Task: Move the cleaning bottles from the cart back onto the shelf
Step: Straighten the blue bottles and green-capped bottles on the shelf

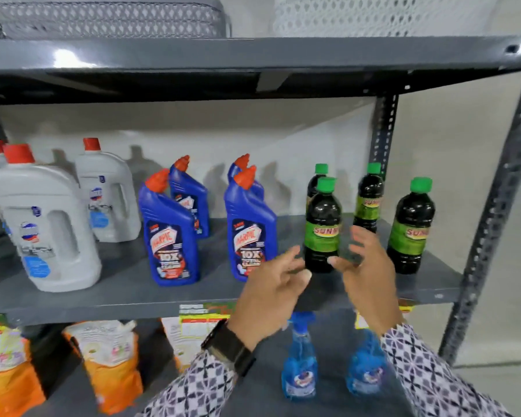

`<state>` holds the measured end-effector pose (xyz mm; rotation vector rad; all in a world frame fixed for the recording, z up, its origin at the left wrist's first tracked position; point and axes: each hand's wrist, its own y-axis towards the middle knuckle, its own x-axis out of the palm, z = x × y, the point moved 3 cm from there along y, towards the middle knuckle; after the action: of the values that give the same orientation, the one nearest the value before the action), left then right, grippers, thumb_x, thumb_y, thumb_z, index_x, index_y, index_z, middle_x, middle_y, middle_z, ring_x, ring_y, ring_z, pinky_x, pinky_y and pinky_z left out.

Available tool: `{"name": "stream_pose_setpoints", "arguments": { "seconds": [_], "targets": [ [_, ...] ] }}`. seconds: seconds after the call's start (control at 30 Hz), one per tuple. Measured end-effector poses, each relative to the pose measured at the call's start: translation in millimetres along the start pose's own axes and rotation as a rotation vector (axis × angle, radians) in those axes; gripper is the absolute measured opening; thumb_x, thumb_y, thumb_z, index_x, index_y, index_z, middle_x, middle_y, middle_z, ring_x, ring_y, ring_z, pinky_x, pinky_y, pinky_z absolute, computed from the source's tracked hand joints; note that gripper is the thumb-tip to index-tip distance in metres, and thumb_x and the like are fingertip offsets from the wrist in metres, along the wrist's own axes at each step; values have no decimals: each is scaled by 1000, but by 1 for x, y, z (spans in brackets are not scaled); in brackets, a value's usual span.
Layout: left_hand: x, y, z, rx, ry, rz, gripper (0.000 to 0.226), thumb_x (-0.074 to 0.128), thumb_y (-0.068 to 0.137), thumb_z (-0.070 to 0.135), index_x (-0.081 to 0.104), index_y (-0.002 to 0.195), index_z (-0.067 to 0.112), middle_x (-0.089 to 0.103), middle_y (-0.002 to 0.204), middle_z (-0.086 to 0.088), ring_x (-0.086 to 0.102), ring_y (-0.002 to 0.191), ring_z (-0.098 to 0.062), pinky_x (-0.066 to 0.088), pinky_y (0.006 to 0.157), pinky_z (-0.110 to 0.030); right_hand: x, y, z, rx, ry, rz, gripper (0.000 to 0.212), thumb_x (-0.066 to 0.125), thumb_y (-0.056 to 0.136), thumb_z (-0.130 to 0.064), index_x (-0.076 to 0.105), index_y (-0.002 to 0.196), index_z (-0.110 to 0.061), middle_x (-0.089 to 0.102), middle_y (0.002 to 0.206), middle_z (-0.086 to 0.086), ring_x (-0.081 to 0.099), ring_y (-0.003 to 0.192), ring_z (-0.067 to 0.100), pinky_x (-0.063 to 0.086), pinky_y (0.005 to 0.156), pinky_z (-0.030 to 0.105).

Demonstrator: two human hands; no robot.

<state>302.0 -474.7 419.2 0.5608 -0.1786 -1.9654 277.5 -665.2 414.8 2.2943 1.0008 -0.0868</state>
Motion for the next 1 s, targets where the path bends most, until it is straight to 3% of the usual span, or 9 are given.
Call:
{"name": "stream_pose_setpoints", "arguments": {
  "seconds": [0.03,0.13,0.2,0.33,0.53,0.63,0.8,0.9,1.0],
  "targets": [
    [15,12,0,-17,51,-2,57,58,101,20,42,155,14,67,132,16,65,110,14,51,107,-22,-2,11,8,43,-2,-103,76,86,82,-3,50,149,-10,59,140,2,59,119,18,51,103,35],
    [34,45,-5,-101,174,140,71,54,103,30,19,164,20,54,153,-5,54,139,-16,44,113,-32,1,35,20,57,8,-330,70,90,76,-6,54,131,-30,63,125,-23,61,123,14,51,107,38],
    [43,63,-9,-126,106,117,70,55,103,29,21,163,21,49,156,-2,49,144,-20,40,118,-36,4,45,25,56,76,-413,72,88,75,1,52,127,-33,66,118,-22,67,116,12,53,110,42],
    [53,87,-13,-74,63,101,40,62,99,16,55,138,21,68,135,-4,65,120,-13,47,114,-38,-1,51,38,20,93,-425,64,81,80,2,55,135,-19,73,125,0,71,114,15,53,109,48],
    [71,88,-5,-98,88,55,54,73,92,24,51,141,26,67,131,3,64,113,-1,51,101,-21,-29,53,51,-3,-16,-365,62,77,84,-8,53,140,-16,73,126,4,70,115,23,54,106,48],
    [77,84,1,-97,82,71,51,74,91,22,51,136,29,67,132,0,65,117,-8,50,110,-35,-35,50,53,-22,-24,-370,64,78,84,-7,52,142,-18,74,127,3,71,115,20,56,106,46],
    [77,79,1,-108,92,82,49,72,93,18,49,135,32,67,134,0,64,112,-6,49,111,-38,-35,45,54,-42,-22,-359,67,78,86,-11,50,146,-20,73,131,4,70,118,21,56,106,46],
    [79,75,3,-92,88,87,51,70,94,17,49,137,33,65,131,3,57,105,12,49,104,-23,-38,42,51,-48,-36,-361,66,78,87,-13,50,146,-21,72,129,2,70,115,19,56,106,45],
    [78,74,2,-86,117,107,59,69,94,21,46,149,26,63,140,2,57,105,12,41,84,-2,-41,41,50,-55,-62,-389,65,77,90,-12,49,148,-21,67,125,-6,67,120,20,53,107,39]
  ]
}}
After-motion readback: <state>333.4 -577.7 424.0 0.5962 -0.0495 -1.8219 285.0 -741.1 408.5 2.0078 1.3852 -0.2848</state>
